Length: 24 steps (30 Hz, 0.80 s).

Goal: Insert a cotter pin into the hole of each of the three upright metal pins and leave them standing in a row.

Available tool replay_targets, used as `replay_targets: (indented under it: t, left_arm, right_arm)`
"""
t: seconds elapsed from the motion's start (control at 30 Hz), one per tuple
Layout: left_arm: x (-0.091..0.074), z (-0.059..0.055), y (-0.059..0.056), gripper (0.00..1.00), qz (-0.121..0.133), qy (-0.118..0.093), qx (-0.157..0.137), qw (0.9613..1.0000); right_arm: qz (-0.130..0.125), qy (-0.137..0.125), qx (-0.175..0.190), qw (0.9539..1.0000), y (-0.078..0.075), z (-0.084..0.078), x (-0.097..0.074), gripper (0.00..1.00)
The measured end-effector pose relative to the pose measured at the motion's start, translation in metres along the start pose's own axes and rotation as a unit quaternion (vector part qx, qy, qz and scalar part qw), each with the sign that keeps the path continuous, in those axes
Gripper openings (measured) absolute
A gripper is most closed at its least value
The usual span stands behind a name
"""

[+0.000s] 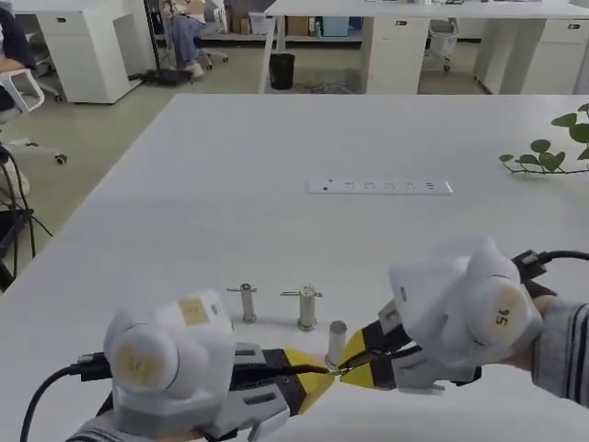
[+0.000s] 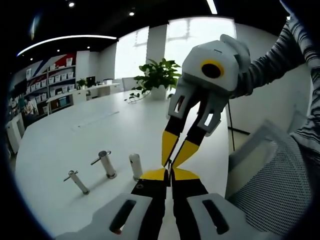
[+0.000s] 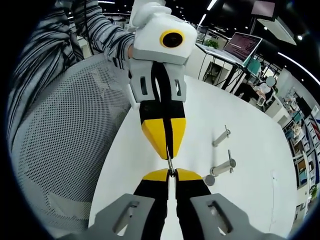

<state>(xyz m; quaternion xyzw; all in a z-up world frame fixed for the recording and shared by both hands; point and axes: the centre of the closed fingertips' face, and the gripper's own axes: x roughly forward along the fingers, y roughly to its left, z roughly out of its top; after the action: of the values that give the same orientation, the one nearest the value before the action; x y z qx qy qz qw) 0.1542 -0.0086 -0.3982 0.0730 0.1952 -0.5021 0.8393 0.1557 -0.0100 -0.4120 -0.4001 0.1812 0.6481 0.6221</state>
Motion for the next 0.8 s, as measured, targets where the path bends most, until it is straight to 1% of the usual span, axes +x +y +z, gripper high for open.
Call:
replay_targets:
  t: [0.1,0.17,0.27,0.33,0.43,0.5,0.57,0.6,0.63,0.7,0.8]
  left_arm:
    - [-0.001,0.001,0.002,0.02,0.015,-0.002,0.005,0.9999]
    - [-0.001,0.0,0.002,0.03,0.02,-0.002,0.004,0.9998]
    - [0.0,-0.003,0.004,0.05,0.028,0.001,-0.002,0.9996]
    - [0.0,-0.005,0.005,0.1,0.034,0.0,-0.008,0.9994]
    - [0.001,-0.005,0.008,0.19,0.046,-0.004,-0.008,0.9989]
    - [0.002,-0.007,0.013,0.22,0.061,-0.003,-0.004,0.9981]
    - [0.002,-0.007,0.018,0.23,0.073,-0.003,-0.004,0.9973]
    - [0.002,-0.008,0.02,0.23,0.078,-0.003,-0.006,0.9969]
    - [0.003,-0.008,0.021,0.24,0.083,-0.004,-0.007,0.9965]
    - [0.004,-0.007,0.025,0.25,0.092,-0.005,-0.008,0.9957]
    - [0.008,-0.007,0.031,0.26,0.104,-0.005,-0.01,0.9945]
  right_arm:
    - [0.0,0.004,-0.007,1.0,0.001,0.0,0.0,0.0]
    - [-0.001,0.006,-0.015,0.9999,0.002,0.0,0.0,0.0]
    - [-0.007,0.004,-0.014,0.9999,0.001,0.0,0.0,0.0]
    - [-0.015,0.003,-0.012,0.9998,-0.002,-0.001,-0.001,0.0]
    - [-0.022,0.004,-0.005,0.9997,-0.004,-0.003,-0.002,0.0]
    - [-0.033,0.007,0.002,0.9994,-0.009,-0.007,-0.004,0.0]
    - [-0.043,0.013,0.009,0.999,-0.013,-0.013,-0.006,0.0]
    - [-0.045,0.014,0.012,0.9988,-0.015,-0.015,-0.007,0.0]
    - [-0.051,0.02,0.022,0.9982,-0.017,-0.019,-0.008,0.0]
    - [-0.06,0.031,0.029,0.9973,-0.021,-0.026,-0.009,0.0]
    - [-0.071,0.039,0.041,0.9959,-0.026,-0.035,-0.01,0.0]
